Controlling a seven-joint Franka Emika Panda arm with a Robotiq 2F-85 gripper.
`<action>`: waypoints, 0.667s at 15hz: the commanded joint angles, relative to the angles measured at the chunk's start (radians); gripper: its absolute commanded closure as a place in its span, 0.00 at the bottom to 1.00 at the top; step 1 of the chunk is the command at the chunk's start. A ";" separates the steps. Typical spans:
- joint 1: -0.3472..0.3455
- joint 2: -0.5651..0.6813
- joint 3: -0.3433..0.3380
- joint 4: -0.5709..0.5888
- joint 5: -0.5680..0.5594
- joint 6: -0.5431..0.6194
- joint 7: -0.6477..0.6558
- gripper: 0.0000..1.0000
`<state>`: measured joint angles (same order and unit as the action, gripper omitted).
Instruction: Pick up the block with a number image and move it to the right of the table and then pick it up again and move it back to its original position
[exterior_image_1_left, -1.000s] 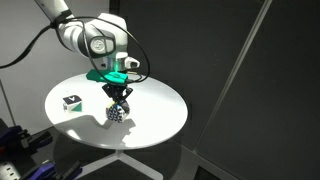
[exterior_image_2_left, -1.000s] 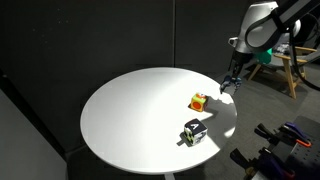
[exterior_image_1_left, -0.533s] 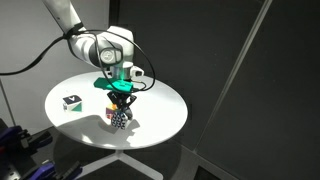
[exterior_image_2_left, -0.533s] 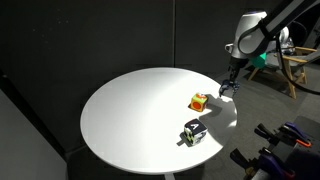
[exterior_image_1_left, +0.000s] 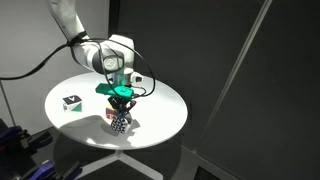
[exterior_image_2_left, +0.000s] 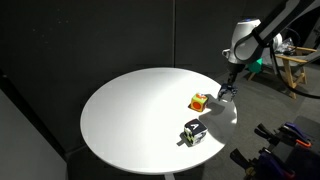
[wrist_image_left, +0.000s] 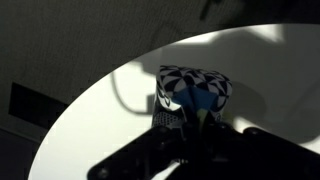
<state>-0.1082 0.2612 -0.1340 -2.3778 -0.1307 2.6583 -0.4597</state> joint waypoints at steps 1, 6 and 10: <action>-0.015 0.019 0.012 0.023 -0.037 0.008 0.037 0.64; -0.014 0.021 0.013 0.022 -0.047 0.012 0.039 0.34; -0.015 0.021 0.014 0.023 -0.049 0.012 0.040 0.02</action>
<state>-0.1082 0.2727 -0.1313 -2.3723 -0.1499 2.6610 -0.4530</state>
